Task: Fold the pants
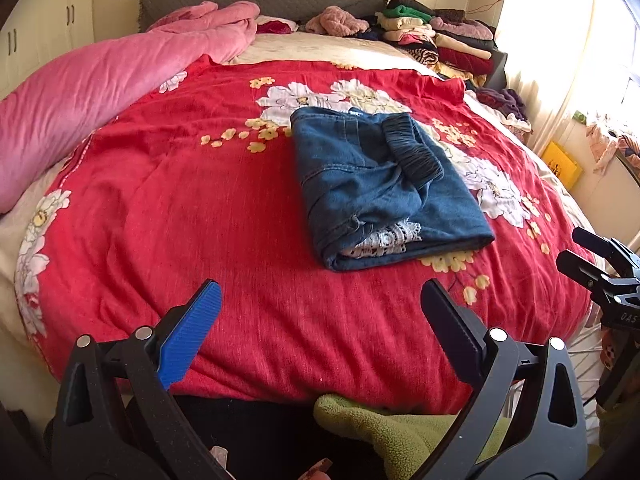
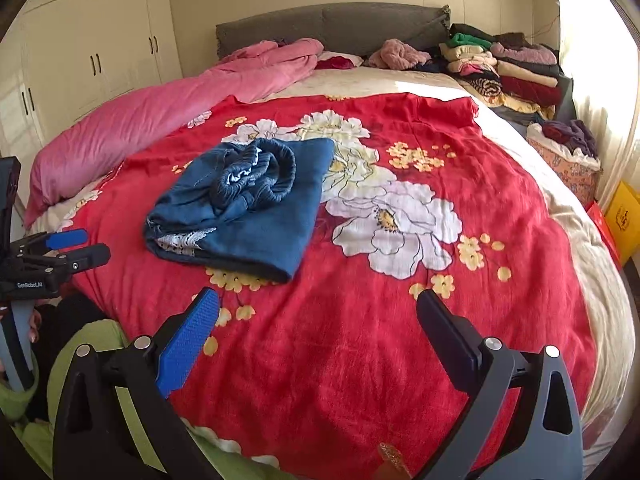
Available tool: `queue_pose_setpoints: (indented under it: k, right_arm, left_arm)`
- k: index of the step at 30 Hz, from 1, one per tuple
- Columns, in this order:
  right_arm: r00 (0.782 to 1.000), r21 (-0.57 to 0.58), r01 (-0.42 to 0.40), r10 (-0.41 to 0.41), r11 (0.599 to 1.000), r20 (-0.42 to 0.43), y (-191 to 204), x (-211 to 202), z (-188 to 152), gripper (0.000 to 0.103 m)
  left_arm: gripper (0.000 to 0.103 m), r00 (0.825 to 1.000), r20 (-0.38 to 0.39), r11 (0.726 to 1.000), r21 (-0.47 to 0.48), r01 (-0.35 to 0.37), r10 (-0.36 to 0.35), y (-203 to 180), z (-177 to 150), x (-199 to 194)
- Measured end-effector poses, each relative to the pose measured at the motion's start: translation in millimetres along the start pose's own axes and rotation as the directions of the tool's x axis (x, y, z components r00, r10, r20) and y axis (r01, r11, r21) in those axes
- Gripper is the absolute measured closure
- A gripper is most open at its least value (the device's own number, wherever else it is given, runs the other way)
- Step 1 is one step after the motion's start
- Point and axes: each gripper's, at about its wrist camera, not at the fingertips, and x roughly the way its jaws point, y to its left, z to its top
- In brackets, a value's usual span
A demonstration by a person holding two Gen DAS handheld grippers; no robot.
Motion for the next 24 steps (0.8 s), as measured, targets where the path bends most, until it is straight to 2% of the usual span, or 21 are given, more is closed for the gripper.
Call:
queue_pose_setpoints:
  k: [24]
  right_arm:
    - [1.000,-0.009,-0.011,0.011,1.000,-0.004,6.8,0.3,1.1,0.005]
  left_arm:
    - [0.010,0.999,-0.017,0.999,-0.017,-0.038,0.038,1.6,-3.6,-2.2]
